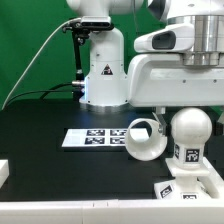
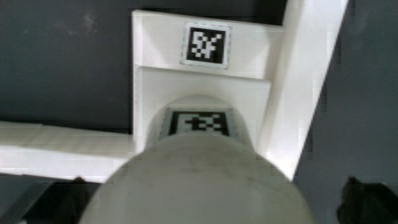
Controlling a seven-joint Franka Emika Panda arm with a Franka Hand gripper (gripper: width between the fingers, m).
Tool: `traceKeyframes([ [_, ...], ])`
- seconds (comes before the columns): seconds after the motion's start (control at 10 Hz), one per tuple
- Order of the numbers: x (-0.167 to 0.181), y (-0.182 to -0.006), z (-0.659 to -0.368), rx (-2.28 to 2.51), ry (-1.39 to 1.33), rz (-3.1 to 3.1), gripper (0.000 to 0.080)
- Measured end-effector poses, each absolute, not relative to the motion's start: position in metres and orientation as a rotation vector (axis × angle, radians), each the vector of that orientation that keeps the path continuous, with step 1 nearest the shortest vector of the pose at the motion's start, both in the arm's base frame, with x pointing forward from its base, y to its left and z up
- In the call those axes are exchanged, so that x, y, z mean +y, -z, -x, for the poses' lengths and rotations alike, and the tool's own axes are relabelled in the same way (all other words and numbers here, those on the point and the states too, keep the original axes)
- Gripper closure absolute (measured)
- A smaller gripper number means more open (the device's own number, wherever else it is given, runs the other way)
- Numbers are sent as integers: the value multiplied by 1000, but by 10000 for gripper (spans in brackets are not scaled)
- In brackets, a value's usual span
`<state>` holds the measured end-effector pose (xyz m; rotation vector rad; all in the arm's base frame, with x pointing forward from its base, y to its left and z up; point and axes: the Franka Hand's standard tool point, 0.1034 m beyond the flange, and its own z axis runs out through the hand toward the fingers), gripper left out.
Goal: Assemble lamp
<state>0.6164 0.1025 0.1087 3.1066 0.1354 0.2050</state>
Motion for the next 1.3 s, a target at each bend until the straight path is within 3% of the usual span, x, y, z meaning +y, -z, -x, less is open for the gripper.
traceKeyframes([
  [0.1,102,-108,-616,102,-205,-3109,188],
  [0.2,102,-108,-616,102,-205,-3109,228],
  [0.5,101,-108,-616,-155,-207,-3118,228],
  [1.0,99,-107,-621,-1390,-131,-2863,226],
  [1.3,99,-107,-621,-1623,-127,-2748,226],
])
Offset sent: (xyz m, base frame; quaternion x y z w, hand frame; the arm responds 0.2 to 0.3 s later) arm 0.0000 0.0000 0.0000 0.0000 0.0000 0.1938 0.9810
